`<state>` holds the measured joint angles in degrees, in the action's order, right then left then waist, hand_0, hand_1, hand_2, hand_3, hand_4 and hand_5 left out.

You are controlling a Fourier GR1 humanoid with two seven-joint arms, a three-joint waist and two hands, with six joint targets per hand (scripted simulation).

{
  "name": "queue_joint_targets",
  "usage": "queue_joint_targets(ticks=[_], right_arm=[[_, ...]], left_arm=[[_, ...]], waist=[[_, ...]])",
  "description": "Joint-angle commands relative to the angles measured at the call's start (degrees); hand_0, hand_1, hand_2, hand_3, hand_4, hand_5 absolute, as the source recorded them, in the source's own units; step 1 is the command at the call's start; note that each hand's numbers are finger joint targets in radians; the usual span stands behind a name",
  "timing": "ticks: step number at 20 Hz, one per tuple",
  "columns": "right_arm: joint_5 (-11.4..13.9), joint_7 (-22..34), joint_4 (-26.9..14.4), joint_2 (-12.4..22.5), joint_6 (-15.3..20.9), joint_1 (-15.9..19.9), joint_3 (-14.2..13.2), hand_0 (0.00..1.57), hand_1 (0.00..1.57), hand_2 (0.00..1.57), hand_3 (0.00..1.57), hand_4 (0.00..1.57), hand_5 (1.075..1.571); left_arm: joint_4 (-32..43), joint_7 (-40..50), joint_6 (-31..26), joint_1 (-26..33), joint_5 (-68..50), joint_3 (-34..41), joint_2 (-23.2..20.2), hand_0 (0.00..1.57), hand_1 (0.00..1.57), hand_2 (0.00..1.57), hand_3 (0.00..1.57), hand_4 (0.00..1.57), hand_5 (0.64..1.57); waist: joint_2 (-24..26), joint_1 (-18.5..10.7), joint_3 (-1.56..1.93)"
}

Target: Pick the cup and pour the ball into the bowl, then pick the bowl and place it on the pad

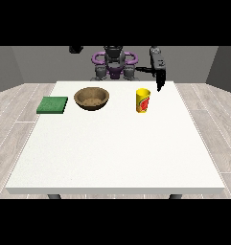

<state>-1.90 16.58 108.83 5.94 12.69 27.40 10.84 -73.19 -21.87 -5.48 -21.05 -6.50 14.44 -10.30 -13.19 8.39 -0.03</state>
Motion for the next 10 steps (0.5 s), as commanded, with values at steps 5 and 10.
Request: queue_joint_targets(ticks=[5,10], right_arm=[[-2.53,-2.57,1.31,1.04,-3.55,-6.19,-4.29,0.0,0.0,0.0,0.0,0.0,1.568],[-5.21,1.46,5.8,3.38,-6.81,-5.03,-6.59,0.0,0.0,0.0,0.0,0.0,1.567]], left_arm=[[15.44,-10.3,-3.7,-0.91,0.47,1.77,-2.63,0.0,0.0,0.0,0.0,0.0,1.437],[24.89,-15.69,-0.76,-4.87,1.57,2.23,-0.85,0.0,0.0,0.0,0.0,0.0,1.432]], waist=[[1.26,-0.37,0.01],[1.55,2.13,0.0]])
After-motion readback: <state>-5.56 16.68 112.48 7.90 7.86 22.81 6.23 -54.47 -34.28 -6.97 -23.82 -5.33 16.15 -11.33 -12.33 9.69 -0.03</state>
